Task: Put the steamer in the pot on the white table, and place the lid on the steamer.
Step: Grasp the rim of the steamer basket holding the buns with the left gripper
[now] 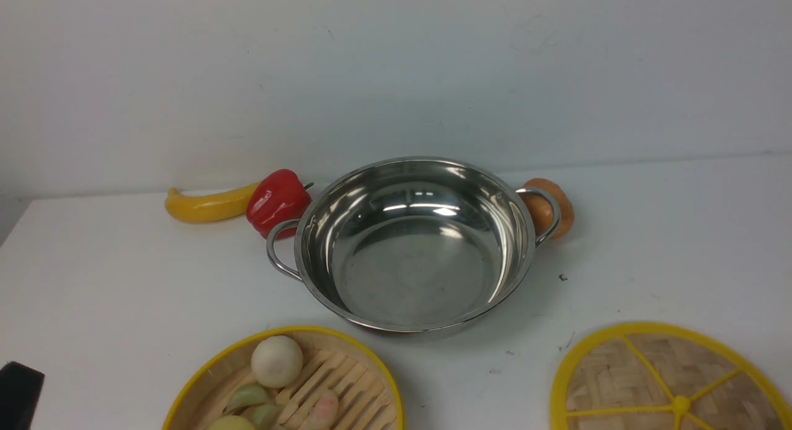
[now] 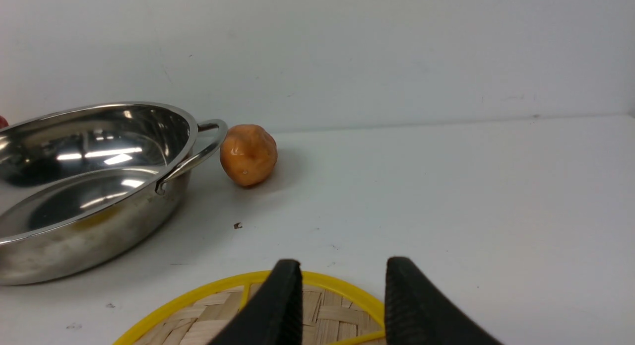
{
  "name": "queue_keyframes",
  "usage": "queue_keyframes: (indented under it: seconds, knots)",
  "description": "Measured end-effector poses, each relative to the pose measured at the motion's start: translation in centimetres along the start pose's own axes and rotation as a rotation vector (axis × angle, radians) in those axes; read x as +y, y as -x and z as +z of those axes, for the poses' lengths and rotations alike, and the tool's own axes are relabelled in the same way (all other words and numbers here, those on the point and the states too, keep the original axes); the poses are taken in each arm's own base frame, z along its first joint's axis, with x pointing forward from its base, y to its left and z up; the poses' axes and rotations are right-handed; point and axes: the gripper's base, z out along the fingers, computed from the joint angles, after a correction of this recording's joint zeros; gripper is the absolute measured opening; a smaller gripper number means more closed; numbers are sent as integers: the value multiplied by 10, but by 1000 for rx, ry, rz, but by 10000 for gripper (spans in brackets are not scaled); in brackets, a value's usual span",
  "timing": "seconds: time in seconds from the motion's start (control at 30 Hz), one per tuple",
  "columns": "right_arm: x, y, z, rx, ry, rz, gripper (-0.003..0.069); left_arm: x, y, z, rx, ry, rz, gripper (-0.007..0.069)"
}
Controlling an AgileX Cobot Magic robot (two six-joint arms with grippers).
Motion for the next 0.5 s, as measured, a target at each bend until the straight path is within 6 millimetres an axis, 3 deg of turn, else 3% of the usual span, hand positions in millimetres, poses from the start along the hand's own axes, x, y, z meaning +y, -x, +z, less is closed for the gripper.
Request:
queue_keyframes:
  seconds: [0.13,0.23,0.4,0.5]
  knots:
    - [0,0,0,0,0,0,250,-22,21,0,10,-31,30,241]
    - [0,0,0,0,0,0,250,-50,45,2,109,-23,124,241]
    - [0,0,0,0,0,0,250,-71,63,9,384,74,351,241]
    - [0,0,0,0,0,0,250,-78,70,19,650,160,509,241]
